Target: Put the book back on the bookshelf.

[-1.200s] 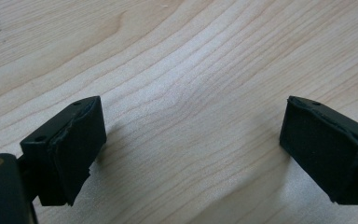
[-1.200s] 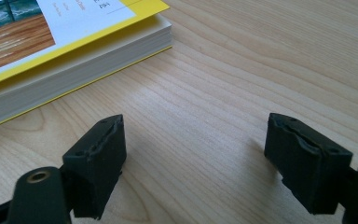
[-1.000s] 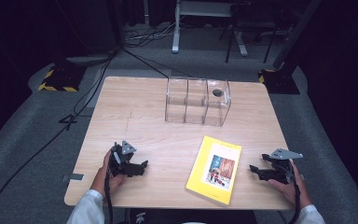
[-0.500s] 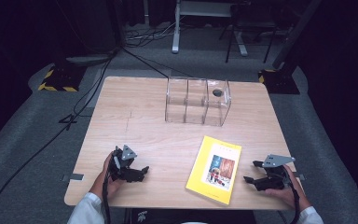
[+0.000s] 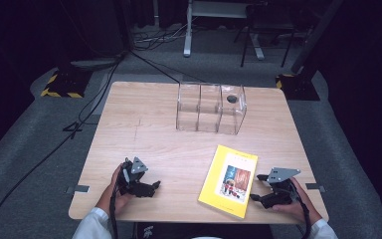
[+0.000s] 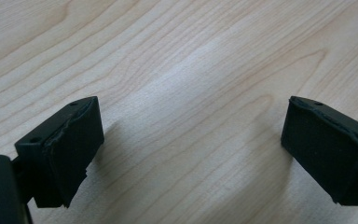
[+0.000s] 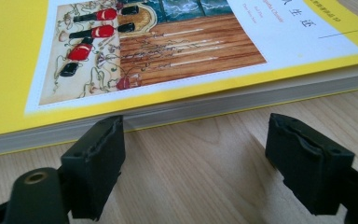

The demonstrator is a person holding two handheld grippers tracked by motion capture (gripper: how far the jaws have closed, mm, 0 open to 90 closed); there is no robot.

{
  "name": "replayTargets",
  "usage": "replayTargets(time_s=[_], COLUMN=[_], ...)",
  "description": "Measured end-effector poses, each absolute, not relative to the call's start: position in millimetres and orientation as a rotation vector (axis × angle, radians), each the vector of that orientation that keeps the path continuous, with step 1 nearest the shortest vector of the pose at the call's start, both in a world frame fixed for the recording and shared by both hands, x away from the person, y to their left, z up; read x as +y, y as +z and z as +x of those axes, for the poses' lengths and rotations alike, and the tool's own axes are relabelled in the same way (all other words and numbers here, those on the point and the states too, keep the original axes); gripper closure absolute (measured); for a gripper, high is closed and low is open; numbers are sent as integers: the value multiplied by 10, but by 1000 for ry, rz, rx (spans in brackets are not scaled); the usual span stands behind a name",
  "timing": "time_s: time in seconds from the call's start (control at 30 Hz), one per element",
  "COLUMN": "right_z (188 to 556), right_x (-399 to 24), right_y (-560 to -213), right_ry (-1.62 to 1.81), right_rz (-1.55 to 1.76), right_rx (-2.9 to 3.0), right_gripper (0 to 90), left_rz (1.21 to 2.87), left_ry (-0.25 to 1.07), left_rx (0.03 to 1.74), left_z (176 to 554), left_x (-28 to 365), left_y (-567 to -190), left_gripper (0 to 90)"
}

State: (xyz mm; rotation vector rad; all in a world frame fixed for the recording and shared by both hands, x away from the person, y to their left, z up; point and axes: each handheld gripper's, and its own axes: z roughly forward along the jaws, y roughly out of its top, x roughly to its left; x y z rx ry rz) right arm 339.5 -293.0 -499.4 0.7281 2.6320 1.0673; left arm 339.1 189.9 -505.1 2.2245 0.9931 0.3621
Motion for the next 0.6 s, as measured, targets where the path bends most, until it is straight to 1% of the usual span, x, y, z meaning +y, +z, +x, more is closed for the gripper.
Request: replayTargets(time_s=[0.13, 0.2, 0.27, 0.6], right_z=[3405, 3411, 3439, 3555], right_x=[-2918, -2888, -2831, -2640], right_y=[-5002, -5007, -5005, -5012], right_ry=[1074, 1077, 1069, 1070], right_rz=[727, 730, 718, 684], right_rx=[2631, 2628, 2638, 2662], right_gripper=[178, 167, 153, 113], left_rz=[2237, 2232, 2239, 2251], left_ry=[356, 347, 344, 330], left_rx=[954, 962, 964, 942], left_z=[3383, 3388, 3391, 3359], left_x=[1869, 1848, 1827, 1750], left_y=[-5051, -5056, -5059, -5061], left_gripper=[68, 56, 24, 11])
